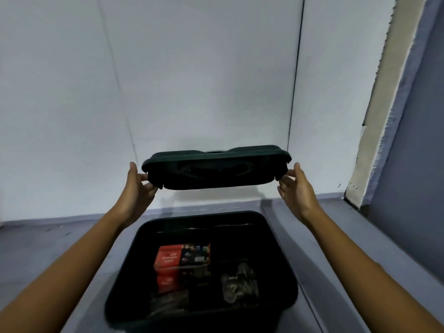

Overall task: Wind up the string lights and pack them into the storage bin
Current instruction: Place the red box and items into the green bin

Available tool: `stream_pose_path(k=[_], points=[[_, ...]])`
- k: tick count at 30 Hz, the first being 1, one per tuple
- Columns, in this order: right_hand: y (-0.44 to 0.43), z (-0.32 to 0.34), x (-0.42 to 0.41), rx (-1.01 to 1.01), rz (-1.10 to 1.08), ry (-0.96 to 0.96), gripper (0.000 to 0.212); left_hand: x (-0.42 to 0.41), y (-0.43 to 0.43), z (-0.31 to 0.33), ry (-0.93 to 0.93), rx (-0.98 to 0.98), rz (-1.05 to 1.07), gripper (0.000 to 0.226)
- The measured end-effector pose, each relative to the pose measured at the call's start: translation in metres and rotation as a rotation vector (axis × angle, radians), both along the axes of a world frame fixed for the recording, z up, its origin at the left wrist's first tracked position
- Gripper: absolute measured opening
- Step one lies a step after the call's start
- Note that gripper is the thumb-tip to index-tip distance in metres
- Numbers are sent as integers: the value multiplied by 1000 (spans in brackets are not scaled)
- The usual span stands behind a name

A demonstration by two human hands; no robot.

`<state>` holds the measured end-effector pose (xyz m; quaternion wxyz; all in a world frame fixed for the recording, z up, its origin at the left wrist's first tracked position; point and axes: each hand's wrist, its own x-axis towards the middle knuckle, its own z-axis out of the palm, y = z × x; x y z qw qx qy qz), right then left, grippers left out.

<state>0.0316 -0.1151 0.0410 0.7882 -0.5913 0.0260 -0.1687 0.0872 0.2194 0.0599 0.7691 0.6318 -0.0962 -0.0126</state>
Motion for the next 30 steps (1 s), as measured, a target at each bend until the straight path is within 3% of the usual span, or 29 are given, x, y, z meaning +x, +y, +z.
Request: stream_pose_path(k=[4,8,11,15,17,20,24,30], points=[[17,-12,-36,24,15,-46,36,-53,25,-14,-56,2,-78,45],[29,-39,-75,80,70,-76,52,-95,38,-38,-101,44,-44,36],[37,-60,-106,107,85,-59,47,-120,44,-64,-72,94,0,63],[50,-81,-122,205,106,5,48,-140,54,-93,-140,149,-32,54],[53,-87,-124,200,94,18,47,-146,58,-102,-154,110,-37,68],[54,-87,-124,122,67,27,67,-149,53,-102,-89,-52,-25,46],[54,-84,-123,73,27,77,34,-145,44,-94,27,-39,66,33],[52,-83,-119,11,15,95,35,-143,47,-96,102,-15,116,34]])
